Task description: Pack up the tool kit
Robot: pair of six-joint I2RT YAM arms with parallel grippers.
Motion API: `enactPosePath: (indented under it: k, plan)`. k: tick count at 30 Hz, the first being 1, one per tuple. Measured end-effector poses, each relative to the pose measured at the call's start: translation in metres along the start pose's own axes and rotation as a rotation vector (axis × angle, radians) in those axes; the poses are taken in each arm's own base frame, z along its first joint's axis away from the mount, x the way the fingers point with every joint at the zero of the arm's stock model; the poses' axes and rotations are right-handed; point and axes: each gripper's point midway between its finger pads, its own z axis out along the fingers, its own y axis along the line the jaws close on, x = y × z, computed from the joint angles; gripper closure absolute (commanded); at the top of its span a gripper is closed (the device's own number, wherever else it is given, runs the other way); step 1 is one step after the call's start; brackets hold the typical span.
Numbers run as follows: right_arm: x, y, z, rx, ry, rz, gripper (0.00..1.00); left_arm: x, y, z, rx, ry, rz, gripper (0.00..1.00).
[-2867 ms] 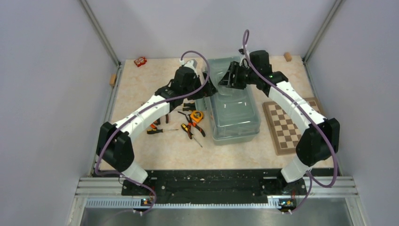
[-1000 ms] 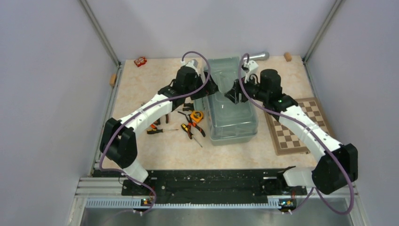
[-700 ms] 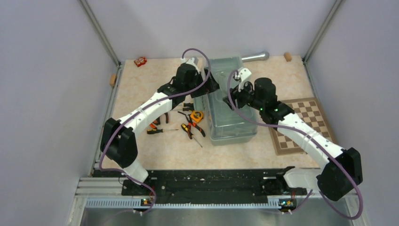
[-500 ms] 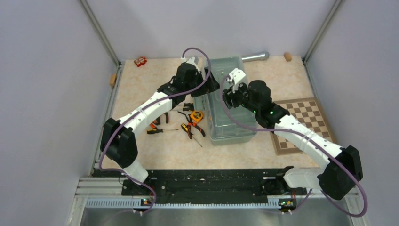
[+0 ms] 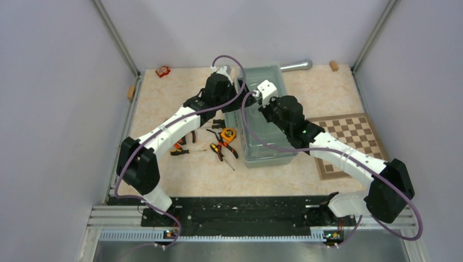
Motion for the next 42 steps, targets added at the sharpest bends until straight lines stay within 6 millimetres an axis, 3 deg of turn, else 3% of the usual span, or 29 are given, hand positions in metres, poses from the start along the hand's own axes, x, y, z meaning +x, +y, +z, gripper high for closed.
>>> enactPosePath:
  k: [7, 15, 18, 28, 42]
  plan:
    - [-0.001, -0.004, -0.001, 0.027, 0.004, 0.028, 1.0, -0.011, 0.0, -0.013, -0.005, -0.038, -0.002, 0.04]
    - [-0.005, -0.014, -0.003, 0.063, 0.02, 0.144, 1.0, -0.053, 0.015, -0.08, -0.016, -0.209, -0.024, 0.04]
    - [-0.008, -0.023, -0.006, 0.074, 0.008, 0.243, 1.0, -0.054, 0.024, -0.091, -0.029, -0.235, -0.03, 0.04]
    - [-0.007, -0.097, -0.026, 0.18, -0.104, 0.65, 1.0, -0.022, 0.05, -0.075, -0.08, -0.152, -0.049, 0.04]
    - [0.018, -0.146, -0.044, 0.118, -0.229, 1.132, 1.0, 0.015, 0.069, -0.034, -0.101, 0.004, -0.099, 0.04]
